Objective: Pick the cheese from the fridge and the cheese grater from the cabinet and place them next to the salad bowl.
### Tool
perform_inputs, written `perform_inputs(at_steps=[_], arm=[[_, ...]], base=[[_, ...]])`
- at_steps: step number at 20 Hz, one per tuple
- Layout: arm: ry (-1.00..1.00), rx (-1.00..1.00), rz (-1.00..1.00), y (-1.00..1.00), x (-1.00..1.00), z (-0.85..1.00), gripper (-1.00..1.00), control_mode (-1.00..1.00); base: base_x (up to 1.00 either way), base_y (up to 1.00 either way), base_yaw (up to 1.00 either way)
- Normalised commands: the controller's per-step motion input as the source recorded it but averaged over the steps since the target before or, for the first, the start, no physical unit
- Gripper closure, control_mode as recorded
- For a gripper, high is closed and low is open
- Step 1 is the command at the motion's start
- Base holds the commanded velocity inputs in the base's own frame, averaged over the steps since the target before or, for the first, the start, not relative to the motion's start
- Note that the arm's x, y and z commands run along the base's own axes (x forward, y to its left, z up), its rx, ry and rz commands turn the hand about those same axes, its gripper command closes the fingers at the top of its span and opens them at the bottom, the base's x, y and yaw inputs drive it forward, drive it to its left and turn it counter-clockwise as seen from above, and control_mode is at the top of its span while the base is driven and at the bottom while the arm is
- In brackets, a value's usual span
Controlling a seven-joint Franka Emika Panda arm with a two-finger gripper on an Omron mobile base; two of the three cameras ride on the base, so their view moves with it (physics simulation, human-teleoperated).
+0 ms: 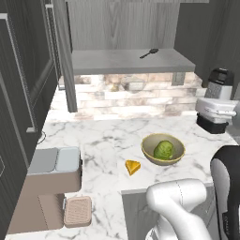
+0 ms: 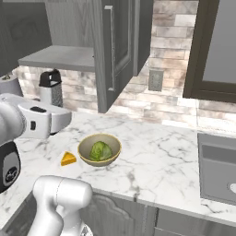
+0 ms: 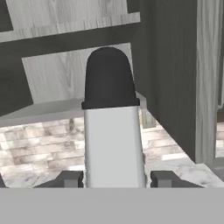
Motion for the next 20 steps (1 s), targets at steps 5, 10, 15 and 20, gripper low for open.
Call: perform_inputs(at_steps=[5,10,15,20], arm=[[0.0,0.0,0.15,-0.36,-0.34,-0.28,1.0,-1.0],[-0.01,0.0,0.19,-0.29,-0.27,-0.29,1.0,-1.0],[-0.07,0.0,0.19,-0.2,-0.5,-0.2,1.0,-1.0],[-0.05,0.0,0.17,-0.22,-0.29,-0.31,1.0,-1.0]], base=[[0.0,0.0,0.0],[0.0,0.0,0.0],[0.0,0.0,0.0],[0.0,0.0,0.0]])
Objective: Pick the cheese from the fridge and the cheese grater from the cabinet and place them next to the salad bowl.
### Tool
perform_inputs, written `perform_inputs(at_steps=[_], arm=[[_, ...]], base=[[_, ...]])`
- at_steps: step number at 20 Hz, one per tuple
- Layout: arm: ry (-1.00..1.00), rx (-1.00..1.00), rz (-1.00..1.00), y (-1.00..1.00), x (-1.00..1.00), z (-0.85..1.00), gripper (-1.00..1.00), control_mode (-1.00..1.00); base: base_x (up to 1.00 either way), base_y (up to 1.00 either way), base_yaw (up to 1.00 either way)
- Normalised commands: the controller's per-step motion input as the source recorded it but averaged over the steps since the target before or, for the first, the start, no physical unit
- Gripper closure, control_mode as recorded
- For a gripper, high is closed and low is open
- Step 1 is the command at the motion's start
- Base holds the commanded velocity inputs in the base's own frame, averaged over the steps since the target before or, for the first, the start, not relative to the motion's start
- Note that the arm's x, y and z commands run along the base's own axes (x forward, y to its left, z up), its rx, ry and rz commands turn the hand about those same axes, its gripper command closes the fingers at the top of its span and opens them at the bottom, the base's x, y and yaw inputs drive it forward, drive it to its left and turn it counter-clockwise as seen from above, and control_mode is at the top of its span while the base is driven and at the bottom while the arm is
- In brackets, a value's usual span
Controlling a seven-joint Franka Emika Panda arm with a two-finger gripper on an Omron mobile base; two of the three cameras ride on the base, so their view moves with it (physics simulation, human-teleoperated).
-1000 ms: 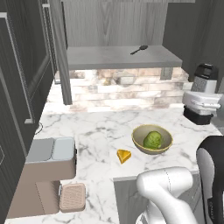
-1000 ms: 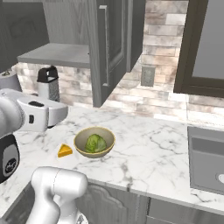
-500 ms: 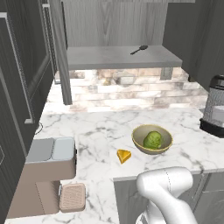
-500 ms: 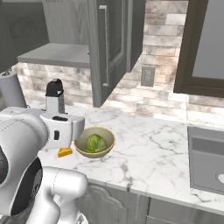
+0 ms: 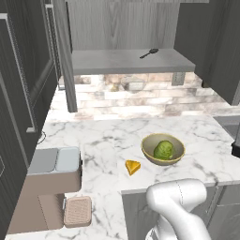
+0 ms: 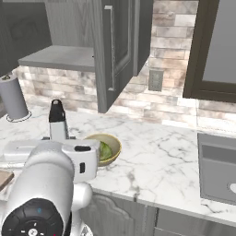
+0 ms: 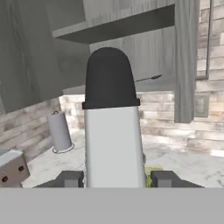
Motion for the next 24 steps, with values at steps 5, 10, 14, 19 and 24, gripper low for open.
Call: perform_inputs(at_steps=[5,10,14,19,24], arm=[[-0.03,0.0,0.18,-0.25,-0.26,-0.39,1.0,-1.0],[-0.04,0.0,0.18,-0.26,-0.13,-0.37,1.0,-1.0],[-0.05,0.0,0.19,-0.28,0.0,-0.49,1.0,-1.0],[-0.21,0.0,0.15,-0.27,0.18,-0.29,1.0,-1.0],[-0.2,0.0,0.13,-0.24,0.4,-0.11,1.0,-1.0]], base=[[0.0,0.0,0.0],[0.0,0.0,0.0],[0.0,0.0,0.0],[0.0,0.0,0.0],[0.0,0.0,0.0]])
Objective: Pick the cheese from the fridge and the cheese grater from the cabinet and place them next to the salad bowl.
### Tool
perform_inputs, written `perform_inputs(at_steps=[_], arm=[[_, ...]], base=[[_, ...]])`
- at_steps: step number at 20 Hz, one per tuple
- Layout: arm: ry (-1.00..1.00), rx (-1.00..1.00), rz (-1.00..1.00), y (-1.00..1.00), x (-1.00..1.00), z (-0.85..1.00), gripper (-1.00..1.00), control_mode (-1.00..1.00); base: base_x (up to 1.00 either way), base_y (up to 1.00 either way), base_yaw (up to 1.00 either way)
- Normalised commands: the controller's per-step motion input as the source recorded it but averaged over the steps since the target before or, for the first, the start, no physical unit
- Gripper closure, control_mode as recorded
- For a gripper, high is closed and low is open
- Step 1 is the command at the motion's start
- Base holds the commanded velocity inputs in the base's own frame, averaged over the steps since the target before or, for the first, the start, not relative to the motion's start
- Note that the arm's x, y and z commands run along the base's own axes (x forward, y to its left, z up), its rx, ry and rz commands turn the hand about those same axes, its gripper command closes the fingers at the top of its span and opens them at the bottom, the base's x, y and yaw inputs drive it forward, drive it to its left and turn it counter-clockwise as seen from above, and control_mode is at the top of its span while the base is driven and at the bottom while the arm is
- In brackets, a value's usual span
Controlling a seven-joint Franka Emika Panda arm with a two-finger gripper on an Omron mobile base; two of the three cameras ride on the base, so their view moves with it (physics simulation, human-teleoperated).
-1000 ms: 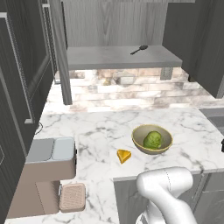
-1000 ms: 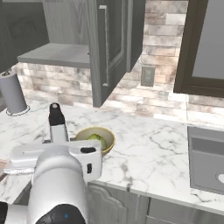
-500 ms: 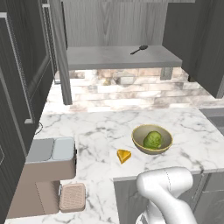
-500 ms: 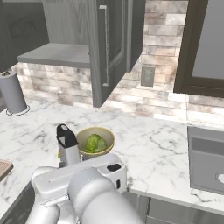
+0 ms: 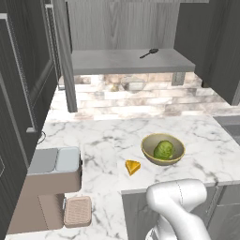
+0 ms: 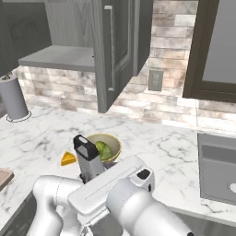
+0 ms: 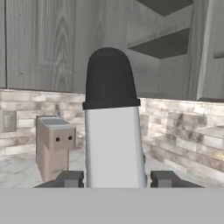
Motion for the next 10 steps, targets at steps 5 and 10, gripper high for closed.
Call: perform_inputs(at_steps=[5,10], arm=[[-0.14,0.0,0.15,-0.12,0.47,-0.08,1.0,-1.0],[-0.13,0.0,0.14,-0.01,0.45,-0.18,1.0,-1.0]], base=[[0.0,0.0,0.0],[0.0,0.0,0.0]])
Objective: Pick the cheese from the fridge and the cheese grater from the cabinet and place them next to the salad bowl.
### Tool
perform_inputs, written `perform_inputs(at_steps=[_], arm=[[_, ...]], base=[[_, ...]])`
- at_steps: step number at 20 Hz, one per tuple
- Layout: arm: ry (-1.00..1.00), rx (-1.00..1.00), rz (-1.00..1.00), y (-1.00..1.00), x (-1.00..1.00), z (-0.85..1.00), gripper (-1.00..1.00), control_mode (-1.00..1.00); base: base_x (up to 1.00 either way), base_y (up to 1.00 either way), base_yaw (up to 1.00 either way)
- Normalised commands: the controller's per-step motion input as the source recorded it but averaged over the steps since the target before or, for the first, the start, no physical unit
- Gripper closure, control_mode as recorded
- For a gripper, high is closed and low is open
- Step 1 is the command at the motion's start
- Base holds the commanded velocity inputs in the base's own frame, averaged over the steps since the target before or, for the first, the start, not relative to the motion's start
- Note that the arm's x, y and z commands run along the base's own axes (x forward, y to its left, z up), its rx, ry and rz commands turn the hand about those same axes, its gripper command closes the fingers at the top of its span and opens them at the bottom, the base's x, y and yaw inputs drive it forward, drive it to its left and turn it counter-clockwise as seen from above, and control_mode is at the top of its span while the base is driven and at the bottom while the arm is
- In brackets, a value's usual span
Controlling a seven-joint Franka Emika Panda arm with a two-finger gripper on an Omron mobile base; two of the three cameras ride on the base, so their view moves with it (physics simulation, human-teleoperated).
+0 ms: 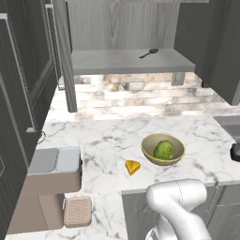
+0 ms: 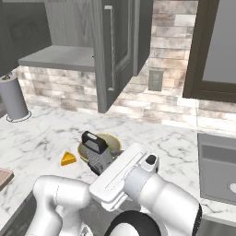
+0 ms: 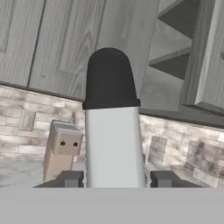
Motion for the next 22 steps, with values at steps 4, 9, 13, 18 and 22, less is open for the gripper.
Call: perform_inputs(at_steps=[4,9,13,18,22], arm=[[-0.08,-0.04,0.02,-0.06,0.31,-0.37,1.0,-1.0],[-0.04,-0.05,0.0,0.0,0.39,-0.26,1.0,-1.0],[0.03,0.0,0.0,0.0,0.4,-0.16,1.0,-1.0],[0.14,0.0,0.0,0.0,0.38,-0.04,1.0,-1.0],[0.16,0.0,0.0,-0.01,0.42,-0.11,1.0,-1.0]], base=[[0.0,0.0,0.0],[0.0,0.0,0.0],[0.0,0.0,0.0],[0.0,0.0,0.0],[0.0,0.0,0.0]])
